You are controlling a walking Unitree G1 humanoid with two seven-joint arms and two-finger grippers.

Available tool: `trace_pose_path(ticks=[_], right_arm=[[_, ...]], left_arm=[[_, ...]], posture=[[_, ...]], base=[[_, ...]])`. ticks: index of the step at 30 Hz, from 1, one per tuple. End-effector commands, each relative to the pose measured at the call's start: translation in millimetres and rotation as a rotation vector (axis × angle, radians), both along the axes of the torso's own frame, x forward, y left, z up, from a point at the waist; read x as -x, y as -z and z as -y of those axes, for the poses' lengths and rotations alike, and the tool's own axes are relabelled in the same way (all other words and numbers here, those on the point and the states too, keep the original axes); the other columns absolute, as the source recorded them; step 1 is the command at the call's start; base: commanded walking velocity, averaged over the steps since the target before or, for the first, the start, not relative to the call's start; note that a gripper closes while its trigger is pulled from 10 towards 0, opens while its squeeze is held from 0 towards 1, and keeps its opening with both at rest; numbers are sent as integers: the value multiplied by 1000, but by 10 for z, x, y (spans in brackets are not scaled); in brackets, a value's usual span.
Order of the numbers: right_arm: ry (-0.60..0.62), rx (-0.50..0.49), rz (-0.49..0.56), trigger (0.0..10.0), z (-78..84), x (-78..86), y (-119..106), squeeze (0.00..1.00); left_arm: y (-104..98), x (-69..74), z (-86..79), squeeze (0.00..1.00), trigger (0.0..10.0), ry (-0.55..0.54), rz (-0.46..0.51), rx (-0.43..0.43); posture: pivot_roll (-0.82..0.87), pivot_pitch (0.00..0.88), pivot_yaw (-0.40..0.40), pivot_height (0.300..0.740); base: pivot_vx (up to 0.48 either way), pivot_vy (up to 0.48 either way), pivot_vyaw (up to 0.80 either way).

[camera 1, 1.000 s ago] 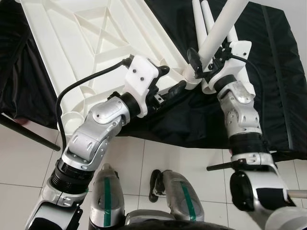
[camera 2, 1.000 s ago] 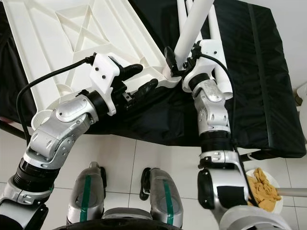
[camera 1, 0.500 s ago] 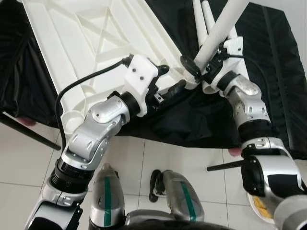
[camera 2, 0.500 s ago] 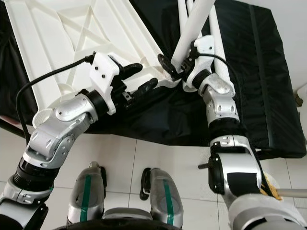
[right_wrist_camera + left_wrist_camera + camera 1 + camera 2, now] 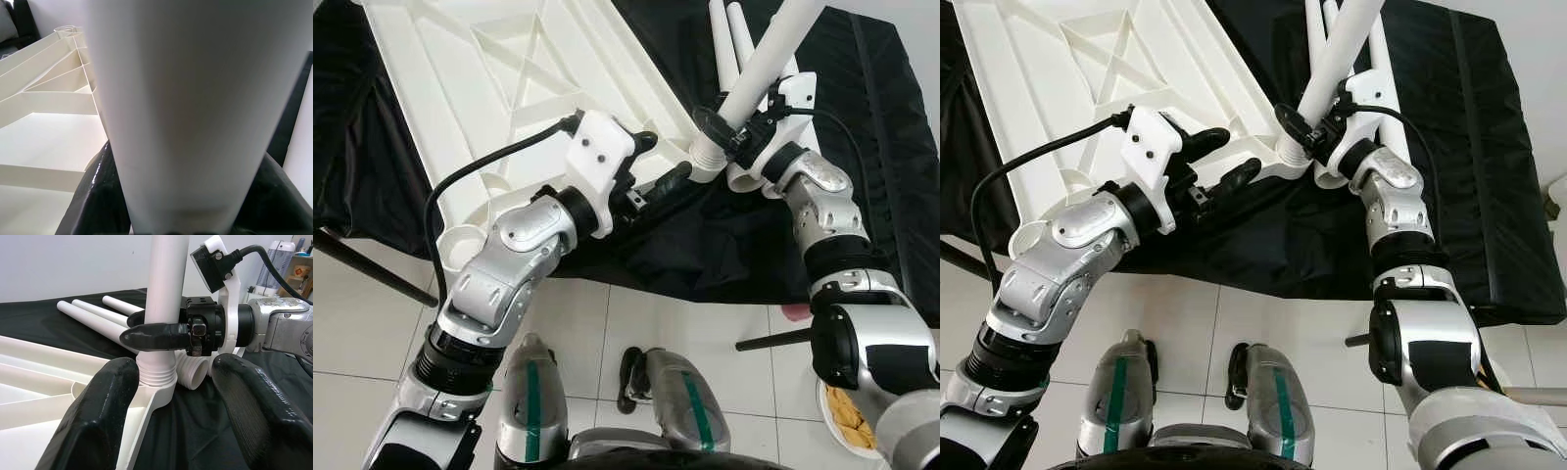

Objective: Building children table

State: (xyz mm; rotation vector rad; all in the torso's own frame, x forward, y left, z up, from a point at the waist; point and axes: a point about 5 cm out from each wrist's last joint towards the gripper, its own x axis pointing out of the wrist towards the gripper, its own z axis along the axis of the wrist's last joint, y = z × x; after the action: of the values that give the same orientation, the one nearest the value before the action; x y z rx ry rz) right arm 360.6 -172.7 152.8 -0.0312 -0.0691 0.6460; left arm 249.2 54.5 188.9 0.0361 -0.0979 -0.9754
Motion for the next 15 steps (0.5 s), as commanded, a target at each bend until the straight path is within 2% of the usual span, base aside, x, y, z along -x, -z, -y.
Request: trace_pose_path(ticks=[1,2,3,9,15], right_arm=[[19,-20,-4,0,68,2,8,0],[19,-20,-4,0,68,2,8,0],[27,-15,-7,10000,65,3,22,0],[48,-14,-5,10000,46,11,41,0],[95,-62,11,10000,-23,70,81,0]], left_arm=[[-3,-8,12,0,10000,13,5,-13],[-3,-8,12,0,10000,13,5,-13],[-4,-11,11,0,10000,14,6,-14],[-4,-18,7,0,10000,12,8,-16],[4,-4,5,0,10000,15,3,-15]], posture=[[111,47,-105,740],[111,47,-105,740],[110,45,-103,740],[109,45,-105,740],[109,53,-102,740]], base=[[0,0,0],[0,0,0],[0,0,0],[0,0,0],[0,0,0]])
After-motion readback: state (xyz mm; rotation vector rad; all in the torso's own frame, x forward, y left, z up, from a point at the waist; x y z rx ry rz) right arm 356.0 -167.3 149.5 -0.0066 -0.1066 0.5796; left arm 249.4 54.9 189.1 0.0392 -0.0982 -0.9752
